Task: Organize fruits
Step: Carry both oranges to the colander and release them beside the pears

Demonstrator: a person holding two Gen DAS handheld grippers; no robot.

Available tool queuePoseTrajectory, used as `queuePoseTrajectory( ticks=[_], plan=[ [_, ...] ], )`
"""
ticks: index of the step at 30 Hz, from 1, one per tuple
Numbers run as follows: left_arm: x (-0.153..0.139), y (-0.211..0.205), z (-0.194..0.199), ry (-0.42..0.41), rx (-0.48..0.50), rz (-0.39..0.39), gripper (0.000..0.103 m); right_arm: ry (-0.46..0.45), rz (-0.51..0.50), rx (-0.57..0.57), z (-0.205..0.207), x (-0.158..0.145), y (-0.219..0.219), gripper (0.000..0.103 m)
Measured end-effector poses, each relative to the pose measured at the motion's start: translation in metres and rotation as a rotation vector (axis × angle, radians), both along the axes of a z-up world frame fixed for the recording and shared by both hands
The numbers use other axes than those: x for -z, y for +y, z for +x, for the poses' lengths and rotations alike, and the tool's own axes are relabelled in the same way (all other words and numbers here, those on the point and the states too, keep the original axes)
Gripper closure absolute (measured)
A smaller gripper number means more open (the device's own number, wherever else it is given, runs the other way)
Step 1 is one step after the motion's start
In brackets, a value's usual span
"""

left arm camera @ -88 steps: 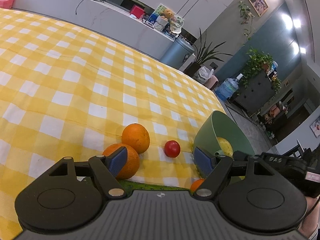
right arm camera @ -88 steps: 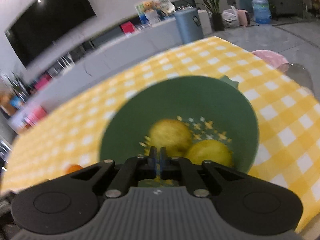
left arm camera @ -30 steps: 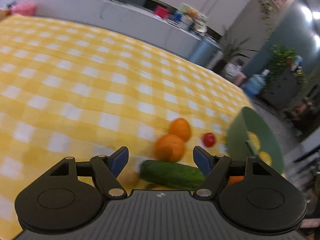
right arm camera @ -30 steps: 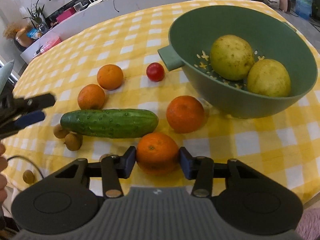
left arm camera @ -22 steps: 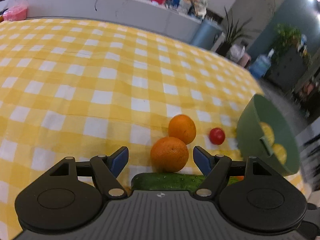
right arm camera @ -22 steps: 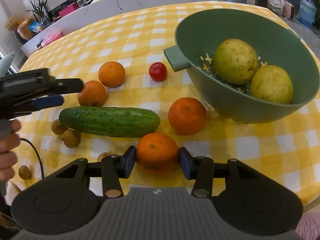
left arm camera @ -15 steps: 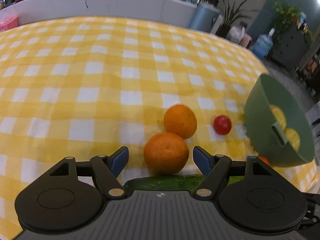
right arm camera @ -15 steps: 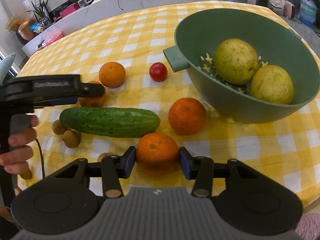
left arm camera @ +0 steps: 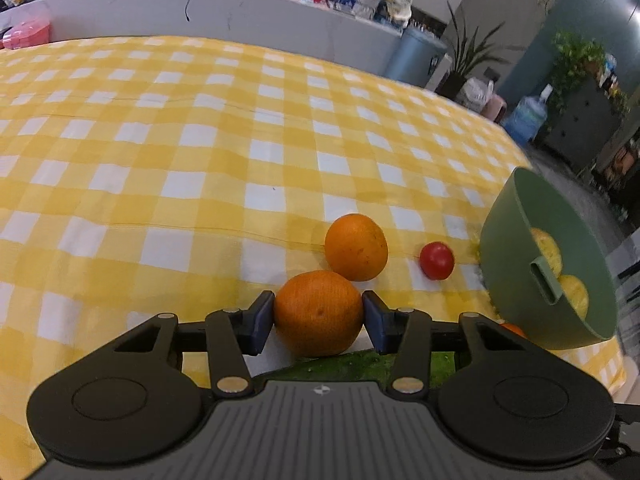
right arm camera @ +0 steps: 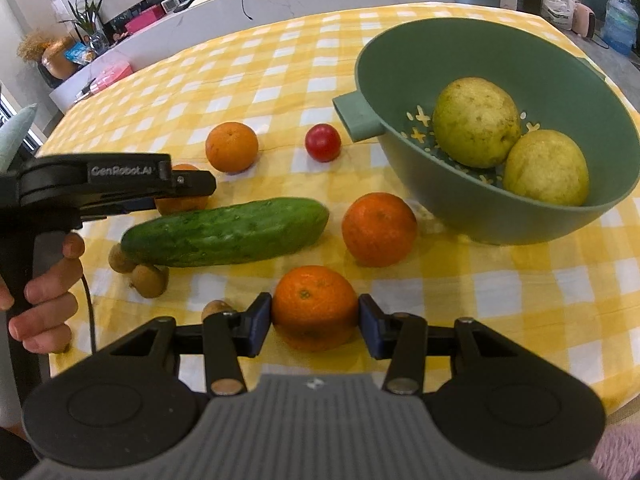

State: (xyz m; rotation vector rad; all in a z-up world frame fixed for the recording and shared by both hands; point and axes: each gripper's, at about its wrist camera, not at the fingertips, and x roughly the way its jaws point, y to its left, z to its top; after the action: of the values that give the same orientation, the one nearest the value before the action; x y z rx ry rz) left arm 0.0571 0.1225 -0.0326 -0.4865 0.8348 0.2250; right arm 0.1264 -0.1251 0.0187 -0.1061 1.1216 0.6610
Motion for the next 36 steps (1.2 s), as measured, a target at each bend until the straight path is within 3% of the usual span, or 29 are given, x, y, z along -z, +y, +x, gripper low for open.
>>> queuePoseTrajectory(
  ticks=[6, 13, 19, 25, 31, 34, 36],
  plan=[
    [-0.018, 0.007, -0.039, -0.16, -0.03, -0.107, 0.05, 0.101, 0.132, -0.024, 0.006, 0.0, -0.006, 0.059],
    [-0.046, -0.002, -0.052, -0.265, -0.01, -0.14, 0.049, 0.171, 0.365, -0.031, 0.011, -0.012, -0.02, 0.059],
    [-0.054, -0.006, -0.049, -0.378, 0.087, -0.313, 0.049, 0.169, 0.569, -0.036, 0.012, -0.024, -0.035, 0.059],
    [-0.057, -0.021, -0.041, -0.44, 0.134, -0.365, 0.049, 0.149, 0.658, 0.014, 0.015, -0.027, -0.049, 0.059],
    [-0.054, -0.031, -0.029, -0.449, 0.165, -0.403, 0.049, 0.137, 0.705, 0.166, 0.022, -0.023, -0.068, 0.059],
    [-0.052, -0.038, -0.02, -0.456, 0.182, -0.418, 0.049, 0.096, 0.73, 0.335, 0.027, -0.02, -0.086, 0.059],
    [-0.051, -0.044, -0.015, -0.456, 0.196, -0.424, 0.049, 0.004, 0.692, 0.468, 0.023, -0.025, -0.098, 0.058]
  ],
)
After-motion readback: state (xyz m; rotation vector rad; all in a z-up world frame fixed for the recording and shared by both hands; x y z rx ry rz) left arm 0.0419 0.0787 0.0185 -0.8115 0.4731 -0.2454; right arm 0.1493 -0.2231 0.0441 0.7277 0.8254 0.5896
